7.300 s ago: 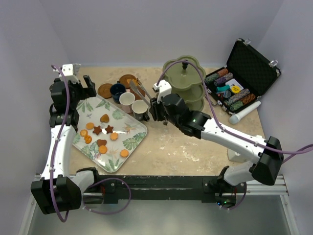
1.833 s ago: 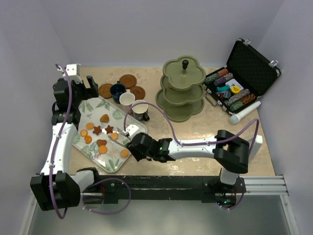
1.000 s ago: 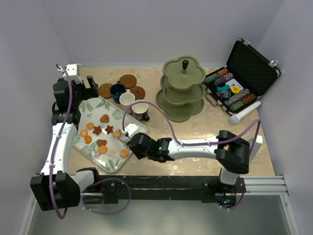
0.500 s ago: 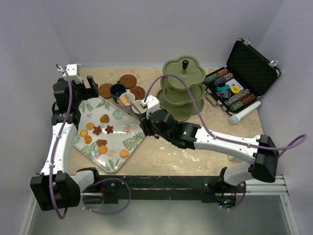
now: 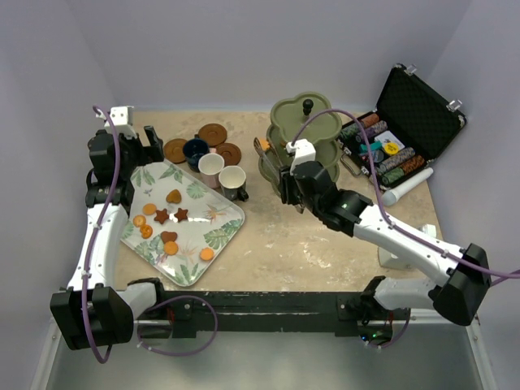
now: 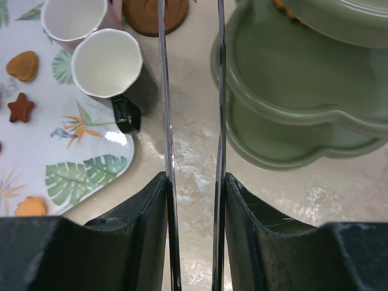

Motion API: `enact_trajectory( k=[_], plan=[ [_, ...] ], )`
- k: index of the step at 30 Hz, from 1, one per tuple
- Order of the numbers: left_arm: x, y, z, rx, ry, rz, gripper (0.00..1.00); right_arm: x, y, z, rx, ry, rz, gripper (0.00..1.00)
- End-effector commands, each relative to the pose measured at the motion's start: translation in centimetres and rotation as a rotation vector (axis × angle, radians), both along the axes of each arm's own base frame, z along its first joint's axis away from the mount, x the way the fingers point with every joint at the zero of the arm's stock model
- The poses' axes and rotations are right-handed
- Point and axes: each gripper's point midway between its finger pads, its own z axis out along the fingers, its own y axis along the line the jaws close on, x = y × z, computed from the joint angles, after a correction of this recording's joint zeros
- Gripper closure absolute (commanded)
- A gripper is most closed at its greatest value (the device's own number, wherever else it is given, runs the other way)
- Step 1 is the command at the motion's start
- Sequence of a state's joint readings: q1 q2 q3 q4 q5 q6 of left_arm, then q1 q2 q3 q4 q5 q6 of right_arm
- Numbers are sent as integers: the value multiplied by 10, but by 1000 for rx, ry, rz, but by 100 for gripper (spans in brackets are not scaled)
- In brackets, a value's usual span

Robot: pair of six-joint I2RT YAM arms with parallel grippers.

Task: Serve the afternoon tea
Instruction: Place the desert on the desert table.

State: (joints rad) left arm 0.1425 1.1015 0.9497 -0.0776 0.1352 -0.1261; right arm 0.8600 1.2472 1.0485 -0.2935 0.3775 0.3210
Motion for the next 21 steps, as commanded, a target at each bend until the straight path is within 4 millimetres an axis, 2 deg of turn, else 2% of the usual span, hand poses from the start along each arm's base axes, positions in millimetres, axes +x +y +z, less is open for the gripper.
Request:
enact_trajectory(
  k=[1,4,7,12,17,21],
  plan=[
    [1,-5,7,16,-27,-26,1,0,-21,13,54,0,-49,66],
    [1,-4,7,15,-27,-22,1,-2,-28,9,57,28,-67,66],
    [0,-4,8,15,-30,-24,1,-6,-31,14,75,37,-65,66],
    [0,-4,9,15,-32,-24,2,-3,-46,18,68,57,-121,66],
    [-1,-4,9,17,-33,-22,2,-10,-53,9,56,103,-136,66],
    [-1,-4,11,18,-38,-19,2,-14,-60,11,59,103,-158,66]
  ],
)
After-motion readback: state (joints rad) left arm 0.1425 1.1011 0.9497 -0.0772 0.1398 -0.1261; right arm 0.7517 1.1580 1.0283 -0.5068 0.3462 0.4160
